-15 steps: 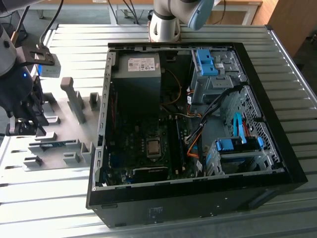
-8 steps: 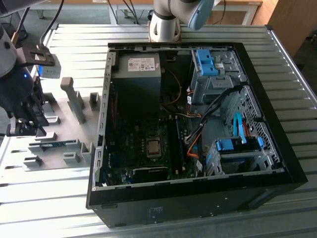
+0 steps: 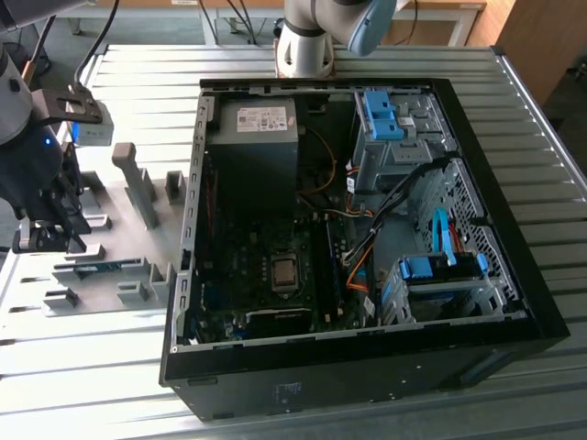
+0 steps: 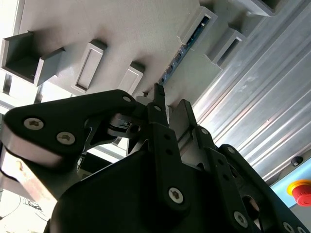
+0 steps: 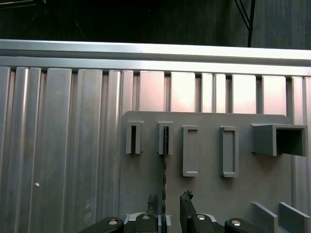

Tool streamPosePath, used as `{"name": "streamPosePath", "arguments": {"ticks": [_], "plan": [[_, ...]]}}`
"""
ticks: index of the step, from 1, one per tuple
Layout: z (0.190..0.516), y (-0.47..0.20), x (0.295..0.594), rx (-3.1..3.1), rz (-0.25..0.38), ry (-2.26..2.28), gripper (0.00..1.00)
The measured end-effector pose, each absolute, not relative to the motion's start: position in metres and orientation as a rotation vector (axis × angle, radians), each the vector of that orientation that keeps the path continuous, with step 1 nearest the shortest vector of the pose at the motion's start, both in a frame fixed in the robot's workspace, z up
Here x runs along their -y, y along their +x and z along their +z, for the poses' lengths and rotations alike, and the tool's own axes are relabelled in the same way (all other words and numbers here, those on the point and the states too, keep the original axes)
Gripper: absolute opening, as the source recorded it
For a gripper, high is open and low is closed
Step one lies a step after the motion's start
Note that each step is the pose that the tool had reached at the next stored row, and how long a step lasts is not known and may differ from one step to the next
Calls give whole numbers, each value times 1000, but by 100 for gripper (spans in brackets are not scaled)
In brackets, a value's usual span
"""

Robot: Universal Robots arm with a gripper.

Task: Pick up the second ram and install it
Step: 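Pick up the second ram and move it above second insertion slot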

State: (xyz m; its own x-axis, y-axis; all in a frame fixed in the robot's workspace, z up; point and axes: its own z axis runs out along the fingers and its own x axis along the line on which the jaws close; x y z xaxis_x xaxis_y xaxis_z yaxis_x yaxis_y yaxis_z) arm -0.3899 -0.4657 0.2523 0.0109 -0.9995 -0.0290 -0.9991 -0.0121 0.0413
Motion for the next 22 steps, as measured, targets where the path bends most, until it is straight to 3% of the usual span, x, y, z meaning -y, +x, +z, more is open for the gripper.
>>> {"name": "streamPosePath", "arguments": {"ticks": [22], "plan": [[234,-395,466,2202,-77,2228,32]]}}
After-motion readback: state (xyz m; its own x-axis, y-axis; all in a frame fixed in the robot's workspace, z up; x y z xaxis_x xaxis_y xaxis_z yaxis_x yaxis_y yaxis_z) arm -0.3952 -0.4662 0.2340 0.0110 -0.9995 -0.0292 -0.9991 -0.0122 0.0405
